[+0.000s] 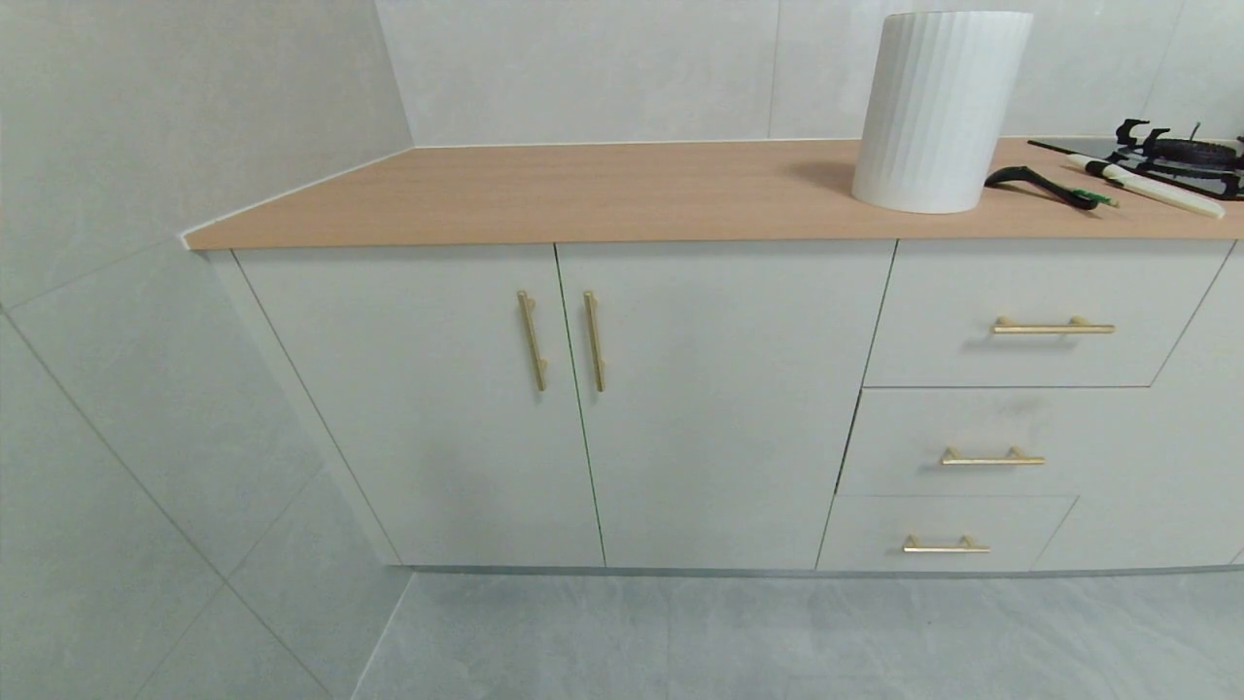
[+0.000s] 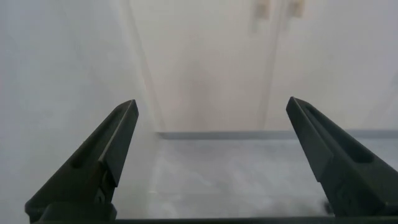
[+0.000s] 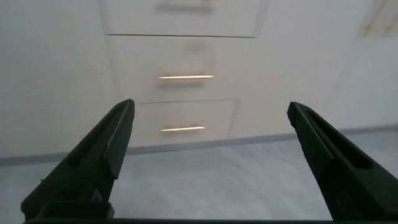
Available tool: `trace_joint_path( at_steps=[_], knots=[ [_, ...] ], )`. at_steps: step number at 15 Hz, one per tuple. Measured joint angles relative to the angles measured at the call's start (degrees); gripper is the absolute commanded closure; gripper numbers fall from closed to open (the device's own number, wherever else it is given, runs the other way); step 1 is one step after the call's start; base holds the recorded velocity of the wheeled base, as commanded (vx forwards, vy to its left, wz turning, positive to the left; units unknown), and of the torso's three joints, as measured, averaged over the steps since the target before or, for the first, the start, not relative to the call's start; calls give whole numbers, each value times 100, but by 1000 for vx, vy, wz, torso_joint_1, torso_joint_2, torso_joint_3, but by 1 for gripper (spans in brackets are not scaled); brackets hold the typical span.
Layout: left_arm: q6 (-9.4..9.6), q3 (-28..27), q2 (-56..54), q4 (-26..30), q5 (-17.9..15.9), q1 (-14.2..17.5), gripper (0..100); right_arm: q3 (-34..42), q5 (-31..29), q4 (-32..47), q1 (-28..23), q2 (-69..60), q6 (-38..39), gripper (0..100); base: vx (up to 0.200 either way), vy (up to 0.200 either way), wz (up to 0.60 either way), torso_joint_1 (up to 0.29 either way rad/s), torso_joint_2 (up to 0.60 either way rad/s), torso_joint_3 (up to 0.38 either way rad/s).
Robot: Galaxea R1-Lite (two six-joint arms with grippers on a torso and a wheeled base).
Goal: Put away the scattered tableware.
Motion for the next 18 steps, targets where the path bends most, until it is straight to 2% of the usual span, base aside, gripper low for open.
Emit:
trace_joint_path(
  at_steps=[1, 3, 8, 11, 16, 18],
  knots=[
    [-76, 12, 0, -7, -6, -15, 0, 9, 530, 52, 0, 0, 56, 0, 0, 0, 0, 0, 0, 0],
    [-155, 23, -2, -18, -16, -23, 0, 16, 1087, 115, 5, 0, 65, 0, 0, 0, 0, 0, 0, 0],
    [-87, 30, -2, -21, -20, -26, 0, 24, 948, 279, 11, -2, 100, 0, 0, 0, 0, 0, 0, 0],
    [-207, 30, -2, -18, -16, -26, 0, 20, 830, 288, 11, -2, 284, 0, 0, 0, 0, 0, 0, 0],
    [-213, 30, -2, -13, -17, -26, 0, 20, 751, 293, 7, -2, 346, 0, 0, 0, 0, 0, 0, 0],
    [-212, 30, -2, -13, -17, -26, 0, 20, 733, 293, 11, -2, 401, 0, 200, 0, 0, 2, 2, 2]
  ],
)
